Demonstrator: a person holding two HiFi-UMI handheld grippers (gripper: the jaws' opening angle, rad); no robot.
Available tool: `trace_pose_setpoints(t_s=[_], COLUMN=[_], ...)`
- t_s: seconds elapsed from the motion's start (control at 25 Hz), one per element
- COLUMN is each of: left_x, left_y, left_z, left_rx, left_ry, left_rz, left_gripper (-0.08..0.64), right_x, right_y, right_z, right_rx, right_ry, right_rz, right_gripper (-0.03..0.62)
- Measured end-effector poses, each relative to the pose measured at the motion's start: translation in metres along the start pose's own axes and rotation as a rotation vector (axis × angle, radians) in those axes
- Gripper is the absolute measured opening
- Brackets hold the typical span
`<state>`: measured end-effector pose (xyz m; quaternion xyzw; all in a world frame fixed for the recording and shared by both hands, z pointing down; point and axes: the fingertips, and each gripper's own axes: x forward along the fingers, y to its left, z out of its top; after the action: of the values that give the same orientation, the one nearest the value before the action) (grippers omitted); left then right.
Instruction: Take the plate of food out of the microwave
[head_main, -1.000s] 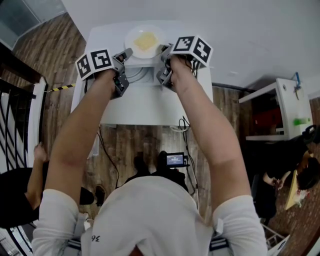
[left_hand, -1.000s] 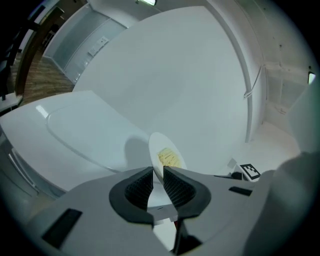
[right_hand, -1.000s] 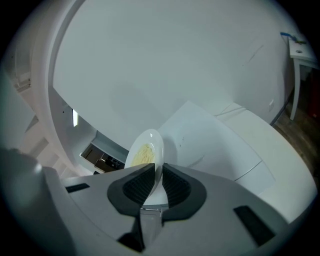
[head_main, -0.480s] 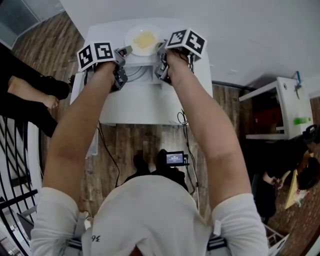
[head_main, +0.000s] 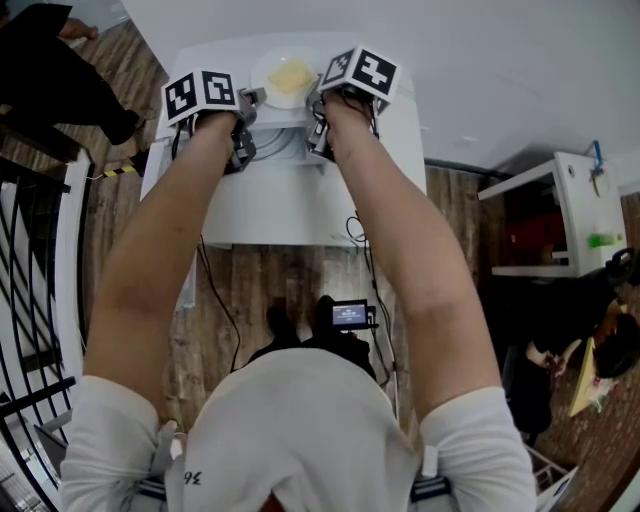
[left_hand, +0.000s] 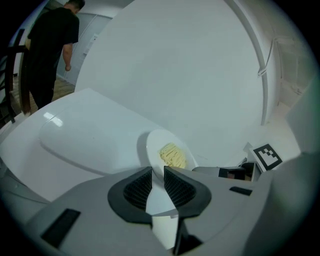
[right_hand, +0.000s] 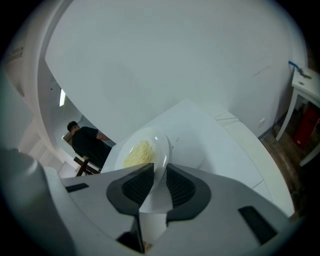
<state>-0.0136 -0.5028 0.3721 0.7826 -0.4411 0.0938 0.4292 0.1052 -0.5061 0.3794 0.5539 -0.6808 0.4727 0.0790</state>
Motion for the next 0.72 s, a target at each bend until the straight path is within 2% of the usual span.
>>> trace_pose_setpoints(t_s=[0.32, 0.72], left_x=[0.0009, -0.0002], left_y=[0.0047, -0.0018], left_z=[0.0016, 0.0083], left_rx=[0.111, 0.146], left_ry=[0.016, -0.029], left_rz=[0.08, 0.023], left_gripper=[0.067, 0.067], right_x=[0.001, -0.001], right_y=[-0.0026, -0.0036], right_z=[0.0022, 0.0079], right_rx=[-0.032, -0.17], right_ry=[-0.012, -0.04], right_rz=[-0.05, -0.093], right_gripper=[0.063, 0.074])
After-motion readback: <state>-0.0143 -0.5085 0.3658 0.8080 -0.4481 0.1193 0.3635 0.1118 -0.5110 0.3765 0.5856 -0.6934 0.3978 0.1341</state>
